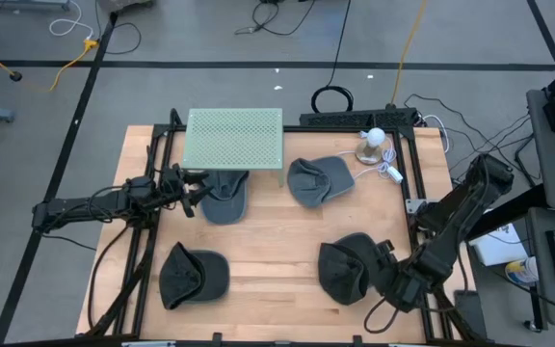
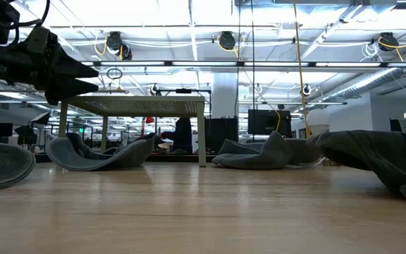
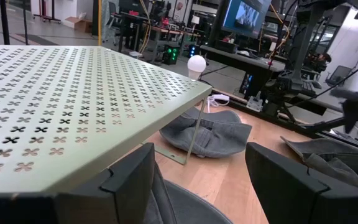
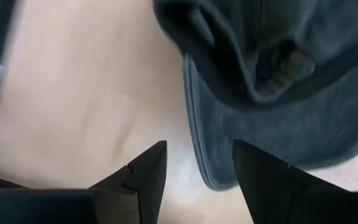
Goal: Pick & Place hat
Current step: Put the black cap on the shelf
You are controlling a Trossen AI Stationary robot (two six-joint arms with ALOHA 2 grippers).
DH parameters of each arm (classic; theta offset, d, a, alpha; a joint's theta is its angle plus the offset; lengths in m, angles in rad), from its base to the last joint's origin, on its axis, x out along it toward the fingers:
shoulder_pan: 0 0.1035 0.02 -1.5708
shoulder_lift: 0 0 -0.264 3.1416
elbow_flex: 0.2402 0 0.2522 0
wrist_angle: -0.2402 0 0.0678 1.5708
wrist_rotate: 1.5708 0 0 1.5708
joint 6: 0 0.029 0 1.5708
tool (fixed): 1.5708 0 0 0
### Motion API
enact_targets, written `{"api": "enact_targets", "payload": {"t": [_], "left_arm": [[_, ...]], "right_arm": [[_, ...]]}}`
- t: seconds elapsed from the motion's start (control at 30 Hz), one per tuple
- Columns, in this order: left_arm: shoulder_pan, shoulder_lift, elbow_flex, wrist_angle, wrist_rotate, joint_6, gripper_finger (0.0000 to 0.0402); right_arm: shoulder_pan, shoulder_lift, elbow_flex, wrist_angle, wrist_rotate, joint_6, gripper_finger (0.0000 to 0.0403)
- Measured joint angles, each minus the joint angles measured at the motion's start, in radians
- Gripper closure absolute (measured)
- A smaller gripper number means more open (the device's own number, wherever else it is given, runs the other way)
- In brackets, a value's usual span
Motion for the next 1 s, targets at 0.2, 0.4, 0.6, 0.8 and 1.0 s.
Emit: {"api": "enact_targets", "payload": {"t": [0.2,0.4,0.6,0.8,1.0], "left_arm": [[0.000,0.000,0.000,0.000,0.000,0.000,0.0144],[0.000,0.000,0.000,0.000,0.000,0.000,0.0144],[0.000,0.000,0.000,0.000,0.000,0.000,0.0144],[0.000,0.000,0.000,0.000,0.000,0.000,0.0144],[0.000,0.000,0.000,0.000,0.000,0.000,0.0144]], "right_arm": [[0.016,0.000,-0.084,0.054,-0.002,0.010,0.0227],[0.022,0.000,-0.143,0.148,0.001,0.010,0.0227],[0.022,0.000,-0.167,0.173,0.058,0.007,0.0227],[0.022,0.001,-0.210,0.239,0.057,0.010,0.0227],[0.022,0.001,-0.211,0.240,0.083,0.010,0.0258]]}}
